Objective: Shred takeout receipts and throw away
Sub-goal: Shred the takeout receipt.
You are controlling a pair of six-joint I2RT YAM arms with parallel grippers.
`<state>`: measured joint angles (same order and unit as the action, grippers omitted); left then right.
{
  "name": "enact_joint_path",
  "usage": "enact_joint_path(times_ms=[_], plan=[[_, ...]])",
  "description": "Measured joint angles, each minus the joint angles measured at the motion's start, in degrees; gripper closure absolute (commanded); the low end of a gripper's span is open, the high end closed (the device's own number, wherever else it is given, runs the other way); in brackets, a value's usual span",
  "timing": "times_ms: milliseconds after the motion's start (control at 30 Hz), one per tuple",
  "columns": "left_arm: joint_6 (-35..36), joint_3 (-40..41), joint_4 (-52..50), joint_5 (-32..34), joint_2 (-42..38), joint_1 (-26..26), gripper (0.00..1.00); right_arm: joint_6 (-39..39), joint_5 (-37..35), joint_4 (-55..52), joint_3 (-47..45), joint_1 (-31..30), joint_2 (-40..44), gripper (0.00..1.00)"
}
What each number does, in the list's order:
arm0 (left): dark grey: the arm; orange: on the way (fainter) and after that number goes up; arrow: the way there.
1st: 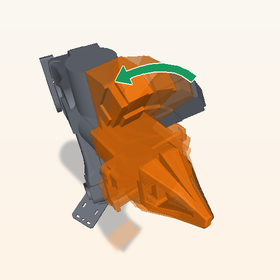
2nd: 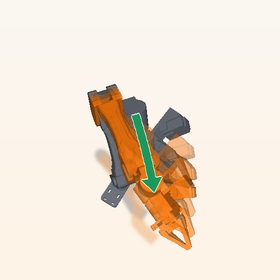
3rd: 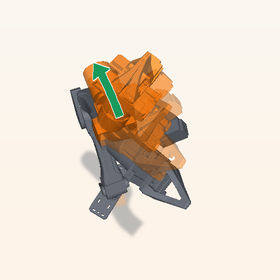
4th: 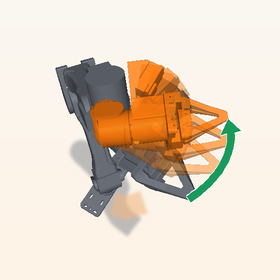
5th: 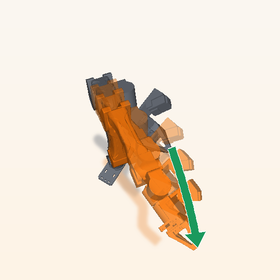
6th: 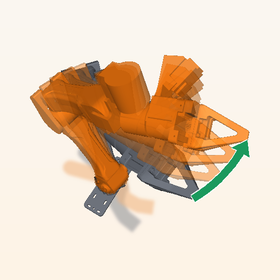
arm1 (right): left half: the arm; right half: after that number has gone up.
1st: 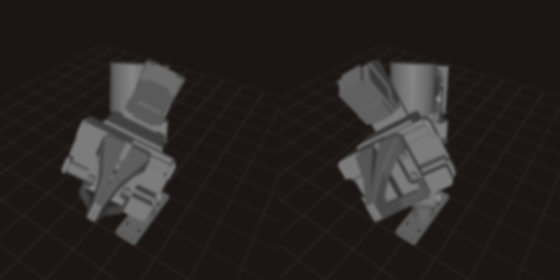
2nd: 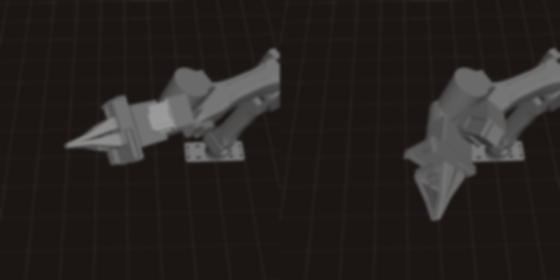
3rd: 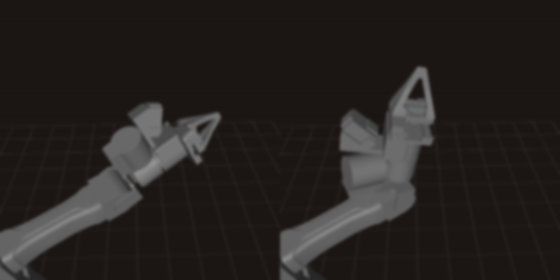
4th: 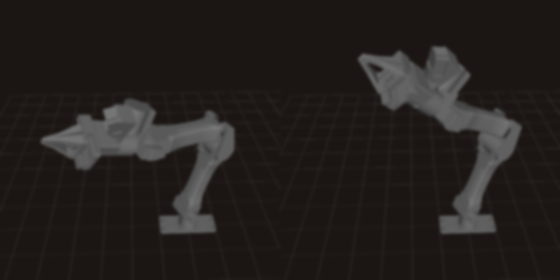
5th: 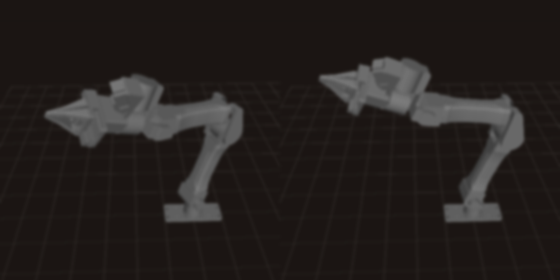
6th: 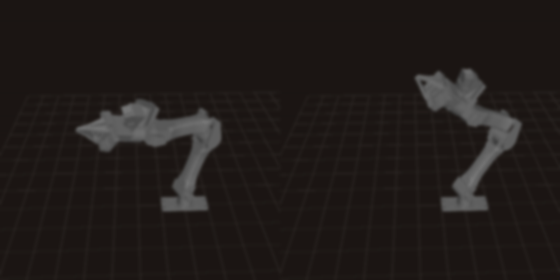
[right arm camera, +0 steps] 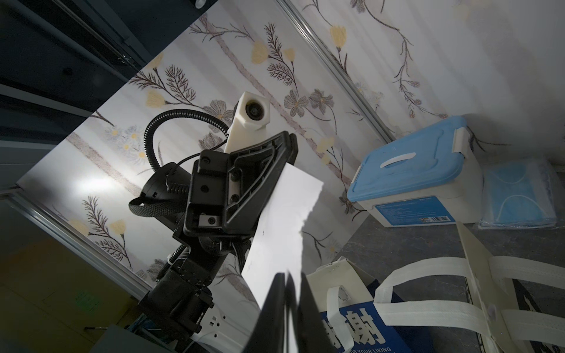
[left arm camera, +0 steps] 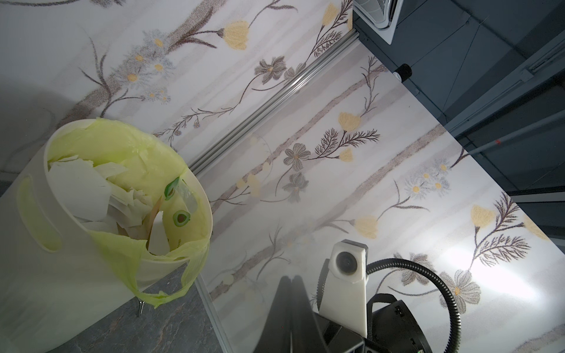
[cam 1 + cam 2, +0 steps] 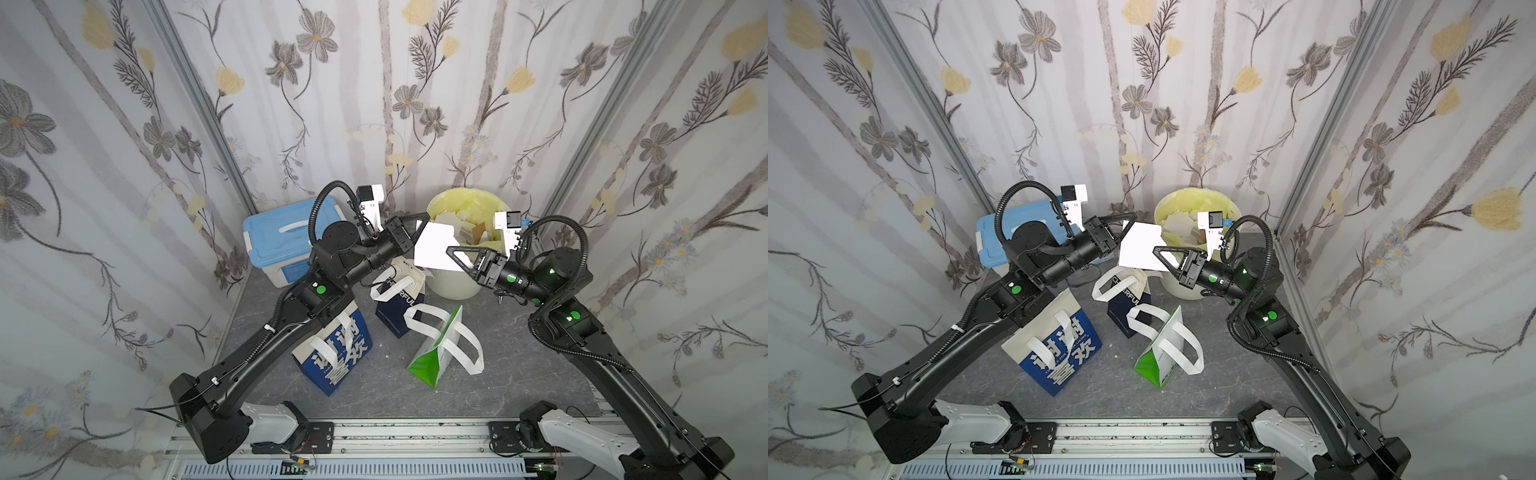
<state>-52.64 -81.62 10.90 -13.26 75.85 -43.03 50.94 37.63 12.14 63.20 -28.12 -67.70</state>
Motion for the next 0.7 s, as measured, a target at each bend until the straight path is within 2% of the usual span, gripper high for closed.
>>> enact_joint_path(times_ms=[33, 67, 100, 133, 200, 233, 333, 467, 567, 700], plan=[[0.2, 0.0, 0.0, 0.0, -0.1, 0.0, 1.00, 0.0, -0.2, 0.0, 0.0, 0.0, -0.1, 1.00], [0.3, 0.0, -0.1, 0.0, -0.2, 0.0, 0.90, 0.0, -0.3, 0.1, 0.0, -0.1, -0.1, 1.00], [0.9, 0.0, -0.3, 0.0, -0.5, 0.0, 0.74, 0.0, -0.3, 0.0, -0.1, 0.0, -0.1, 1.00], [2.0, 0.0, -0.9, -0.1, -0.8, 0.0, 0.62, -0.1, -0.3, 0.0, -0.1, 0.0, -0.1, 1.00], [4.0, 0.0, -2.8, 0.0, -2.0, 0.0, 0.44, -1.2, -0.8, -0.9, 0.1, 0.0, 0.2, 1.00], [5.3, 0.0, -3.7, 0.0, -2.4, 0.0, 0.39, -1.9, -1.0, -1.6, 0.3, 0.0, 0.4, 1.00], [10.5, -0.5, -8.7, 0.0, -4.7, 0.5, 0.30, -7.2, -1.7, -6.4, 2.8, 0.0, 0.9, 1.00], [18.4, -4.2, -16.7, -1.0, -6.8, 1.4, 0.23, -18.4, -0.7, -17.4, 7.8, -0.1, 1.0, 1.00], [23.2, -7.5, -21.9, -4.8, -6.9, 1.5, 0.17, -26.3, 2.7, -25.6, 10.4, -0.3, 1.0, 1.00], [27.4, -10.0, -28.6, -12.3, -5.4, 1.5, 0.16, -32.5, 9.4, -32.3, 11.0, -1.0, 1.5, 1.00]])
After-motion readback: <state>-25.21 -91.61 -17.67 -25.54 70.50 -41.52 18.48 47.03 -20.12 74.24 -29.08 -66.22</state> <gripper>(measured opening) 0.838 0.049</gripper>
